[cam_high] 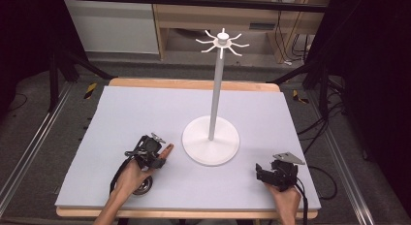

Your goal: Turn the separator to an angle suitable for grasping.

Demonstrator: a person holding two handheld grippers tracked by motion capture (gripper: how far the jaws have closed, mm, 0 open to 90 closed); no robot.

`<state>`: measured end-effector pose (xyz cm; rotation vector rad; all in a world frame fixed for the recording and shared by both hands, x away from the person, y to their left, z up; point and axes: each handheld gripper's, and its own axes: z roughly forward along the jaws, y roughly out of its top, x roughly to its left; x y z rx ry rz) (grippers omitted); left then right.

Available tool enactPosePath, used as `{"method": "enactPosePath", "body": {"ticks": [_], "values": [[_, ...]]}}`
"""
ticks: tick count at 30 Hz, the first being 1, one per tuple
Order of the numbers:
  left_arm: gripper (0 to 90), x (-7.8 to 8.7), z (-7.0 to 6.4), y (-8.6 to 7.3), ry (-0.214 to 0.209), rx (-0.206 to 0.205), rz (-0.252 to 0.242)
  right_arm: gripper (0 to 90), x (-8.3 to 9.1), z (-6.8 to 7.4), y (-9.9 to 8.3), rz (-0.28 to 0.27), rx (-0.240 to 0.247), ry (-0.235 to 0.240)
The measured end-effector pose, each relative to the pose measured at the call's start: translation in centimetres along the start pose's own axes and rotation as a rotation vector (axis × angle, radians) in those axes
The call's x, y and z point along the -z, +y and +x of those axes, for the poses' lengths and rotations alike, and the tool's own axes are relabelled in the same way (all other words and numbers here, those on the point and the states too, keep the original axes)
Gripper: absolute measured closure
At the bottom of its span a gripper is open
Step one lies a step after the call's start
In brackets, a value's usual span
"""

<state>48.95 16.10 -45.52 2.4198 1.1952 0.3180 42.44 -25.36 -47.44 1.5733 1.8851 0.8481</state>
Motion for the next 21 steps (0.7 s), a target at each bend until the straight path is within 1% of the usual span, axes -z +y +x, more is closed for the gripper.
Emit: {"method": "enactPosePath", "body": {"ticks": [3,5,9,13,16,17,21], "values": [[64.4,0.0,0.0,-0.1,0.002,-0.003,-0.011,13.3,0.02,0.02,0.0,0.001,-0.007,-0.002],[66.1,0.01,0.03,-0.18,-0.004,-0.005,-0.019,13.2,-0.03,-0.02,0.0,0.003,-0.006,-0.001],[66.4,0.01,0.1,-0.32,-0.011,-0.011,-0.032,13.2,-0.07,-0.07,-0.01,0.004,-0.005,0.0],[66.4,0.06,0.32,-0.33,-0.023,-0.026,-0.032,13.2,-0.02,-0.17,-0.01,0.003,-0.011,-0.001],[66.4,0.12,0.46,-0.36,-0.037,-0.026,-0.034,13.2,0.04,-0.23,-0.06,0.003,-0.013,0.0],[66.4,0.25,0.5,-0.38,-0.043,-0.035,-0.044,13.2,0.04,-0.23,-0.06,0.002,-0.017,-0.001],[66.5,0.98,0.32,-0.57,-0.038,-0.041,-0.078,13.2,0.06,-0.24,-0.06,0.0,-0.022,0.002]]}}
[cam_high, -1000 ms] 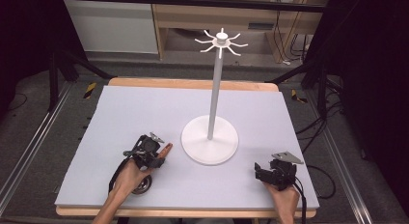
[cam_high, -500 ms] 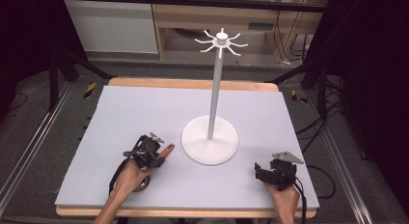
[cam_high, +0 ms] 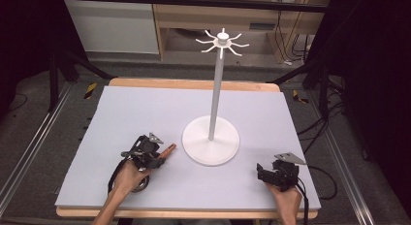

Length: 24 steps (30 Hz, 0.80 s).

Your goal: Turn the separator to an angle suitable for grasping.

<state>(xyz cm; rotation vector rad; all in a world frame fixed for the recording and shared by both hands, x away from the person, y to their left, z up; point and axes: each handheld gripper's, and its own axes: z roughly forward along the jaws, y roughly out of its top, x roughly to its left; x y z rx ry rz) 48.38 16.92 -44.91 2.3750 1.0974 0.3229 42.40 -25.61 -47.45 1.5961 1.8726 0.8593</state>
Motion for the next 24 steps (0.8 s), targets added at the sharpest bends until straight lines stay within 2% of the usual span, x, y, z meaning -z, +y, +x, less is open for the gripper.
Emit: {"method": "enactPosePath", "body": {"ticks": [3,10,17,24], "values": [[66.5,0.7,-0.2,-0.1,0.008,-0.015,-0.028,13.3,0.0,0.1,0.0,0.005,0.002,0.001],[66.5,3.0,0.0,-0.4,-0.003,-0.002,-0.099,13.2,0.0,0.0,0.0,0.001,0.01,0.001],[66.5,4.4,0.1,-0.6,-0.003,0.009,-0.146,13.2,0.0,0.1,0.0,-0.001,0.015,0.0],[66.5,5.9,0.2,-0.8,0.006,0.015,-0.213,13.3,0.0,0.0,0.0,-0.003,0.015,-0.001]]}}
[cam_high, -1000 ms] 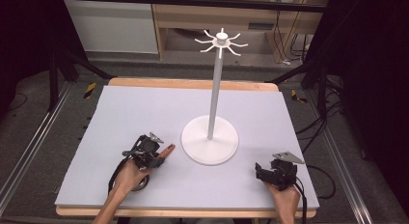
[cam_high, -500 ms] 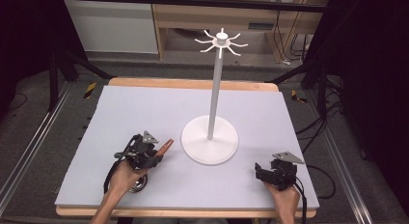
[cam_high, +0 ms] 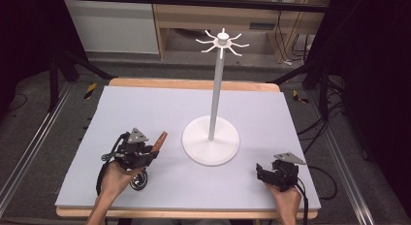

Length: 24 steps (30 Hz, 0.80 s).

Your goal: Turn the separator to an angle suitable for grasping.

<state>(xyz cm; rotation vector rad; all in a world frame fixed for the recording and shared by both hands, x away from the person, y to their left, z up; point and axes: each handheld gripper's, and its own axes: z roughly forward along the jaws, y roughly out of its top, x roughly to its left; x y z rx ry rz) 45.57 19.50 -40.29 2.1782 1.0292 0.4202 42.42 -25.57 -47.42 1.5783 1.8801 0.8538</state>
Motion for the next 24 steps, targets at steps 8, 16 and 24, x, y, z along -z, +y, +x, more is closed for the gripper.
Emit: {"method": "enactPosePath", "body": {"ticks": [8,16,24], "values": [[66.6,1.0,0.0,0.1,0.018,-0.004,-0.048,13.3,0.0,0.0,0.0,0.0,0.001,0.0],[66.8,1.9,-0.1,0.2,0.04,-0.006,-0.109,13.2,0.0,0.0,0.0,0.002,0.0,0.001],[66.9,2.7,-0.1,0.2,0.055,-0.007,-0.153,13.2,0.0,0.0,0.0,0.001,0.0,0.001]]}}
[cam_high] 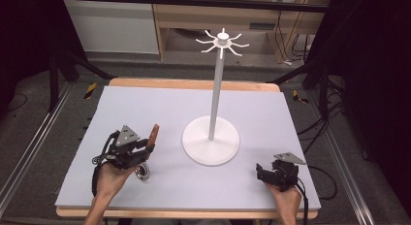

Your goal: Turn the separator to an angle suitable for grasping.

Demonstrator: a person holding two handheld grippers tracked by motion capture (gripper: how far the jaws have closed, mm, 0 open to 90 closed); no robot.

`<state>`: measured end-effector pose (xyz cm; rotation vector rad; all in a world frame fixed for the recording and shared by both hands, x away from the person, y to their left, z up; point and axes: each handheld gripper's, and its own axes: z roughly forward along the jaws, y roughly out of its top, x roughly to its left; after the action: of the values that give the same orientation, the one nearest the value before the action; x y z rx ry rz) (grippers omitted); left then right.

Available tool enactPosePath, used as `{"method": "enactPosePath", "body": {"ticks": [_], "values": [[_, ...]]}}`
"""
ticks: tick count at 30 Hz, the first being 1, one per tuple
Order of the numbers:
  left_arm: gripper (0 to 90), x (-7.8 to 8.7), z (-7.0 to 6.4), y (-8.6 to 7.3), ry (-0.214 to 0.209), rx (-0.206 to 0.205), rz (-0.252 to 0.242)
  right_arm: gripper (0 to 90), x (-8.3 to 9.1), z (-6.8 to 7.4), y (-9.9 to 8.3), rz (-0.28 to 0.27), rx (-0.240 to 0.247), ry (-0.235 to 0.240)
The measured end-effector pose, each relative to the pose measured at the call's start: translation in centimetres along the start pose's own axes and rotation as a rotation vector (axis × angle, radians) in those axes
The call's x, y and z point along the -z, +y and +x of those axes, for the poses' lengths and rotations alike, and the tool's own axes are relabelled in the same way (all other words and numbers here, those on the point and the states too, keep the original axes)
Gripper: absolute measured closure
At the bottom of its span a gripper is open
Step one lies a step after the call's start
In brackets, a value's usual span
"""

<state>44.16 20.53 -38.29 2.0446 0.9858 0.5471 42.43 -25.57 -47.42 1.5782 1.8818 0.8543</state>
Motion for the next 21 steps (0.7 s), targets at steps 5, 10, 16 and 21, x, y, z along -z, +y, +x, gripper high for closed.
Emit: {"method": "enactPosePath", "body": {"ticks": [5,10,16,21], "values": [[66.9,0.5,0.1,0.1,0.006,-0.003,-0.036,13.3,0.0,0.0,0.0,0.001,0.0,0.0],[66.9,1.3,0.2,0.2,0.01,0.007,-0.093,13.2,0.0,0.0,0.0,0.0,-0.005,-0.001],[66.8,2.6,0.3,0.4,0.009,0.024,-0.179,13.3,0.1,0.0,0.0,-0.003,-0.007,0.002],[66.9,3.6,0.5,0.7,0.004,0.04,-0.247,13.3,0.1,0.0,0.0,-0.004,-0.009,0.003]]}}
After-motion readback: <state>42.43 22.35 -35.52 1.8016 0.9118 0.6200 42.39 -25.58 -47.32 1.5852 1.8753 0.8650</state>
